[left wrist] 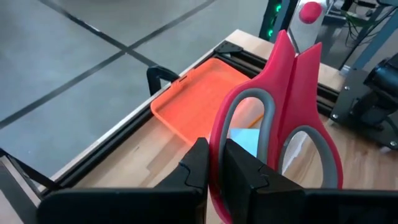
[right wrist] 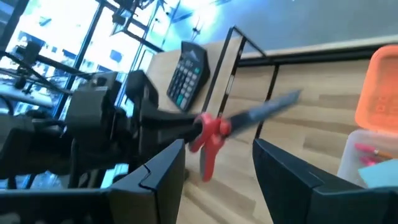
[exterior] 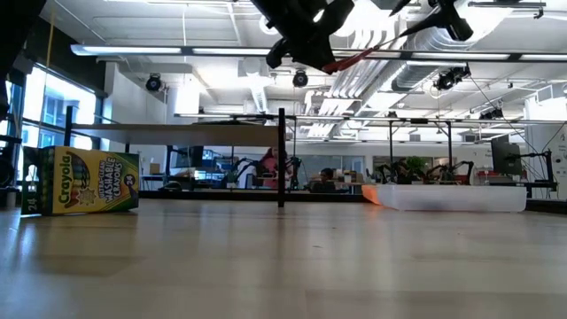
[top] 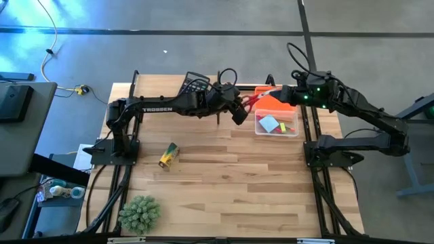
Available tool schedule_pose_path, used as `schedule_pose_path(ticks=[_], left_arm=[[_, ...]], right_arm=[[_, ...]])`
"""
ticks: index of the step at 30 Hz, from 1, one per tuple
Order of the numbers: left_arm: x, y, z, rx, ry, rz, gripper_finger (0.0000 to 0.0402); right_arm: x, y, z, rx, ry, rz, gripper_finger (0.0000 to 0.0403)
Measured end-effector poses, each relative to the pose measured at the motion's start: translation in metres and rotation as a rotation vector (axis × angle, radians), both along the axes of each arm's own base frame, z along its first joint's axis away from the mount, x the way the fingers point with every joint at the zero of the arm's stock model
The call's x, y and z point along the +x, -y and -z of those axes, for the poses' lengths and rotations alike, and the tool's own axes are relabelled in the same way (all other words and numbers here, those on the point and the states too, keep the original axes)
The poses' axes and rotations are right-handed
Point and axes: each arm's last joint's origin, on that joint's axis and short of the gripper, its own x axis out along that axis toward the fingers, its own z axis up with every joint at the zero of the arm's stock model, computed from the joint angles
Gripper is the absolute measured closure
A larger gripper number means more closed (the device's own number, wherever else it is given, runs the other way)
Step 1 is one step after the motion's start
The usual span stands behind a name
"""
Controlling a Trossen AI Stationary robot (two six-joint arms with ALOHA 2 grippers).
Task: Pack school essentials
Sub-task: Put the red scissors into the orange supply box
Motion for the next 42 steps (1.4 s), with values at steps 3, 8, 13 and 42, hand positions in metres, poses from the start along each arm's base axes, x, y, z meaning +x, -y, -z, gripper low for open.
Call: schedule_pose_path(ticks=[3,8,13,42], left_arm=[[-0.001,-0.003,0.000,0.000,0.003,-0.007,0.0385],[0.001,-0.002,-0.002,-0.007,0.031,0.014,0.0385],[0.005,0.005,-0.004,-0.003,0.051,0.062,0.0385],[0.007,0.009,-0.002,0.025,0.027,0.074,0.0330]], right_arm=[[0.001,-0.002,0.001,0.009,-0.007,-0.004,0.0224],[0.003,0.000,0.003,-0.029,-0.037,0.064,0.0224],[0.006,0.003,0.005,-0.054,-0.066,0.088,0.0224],[0.014,0.004,0.013,-0.062,-0.143,-0.021,0.0401]])
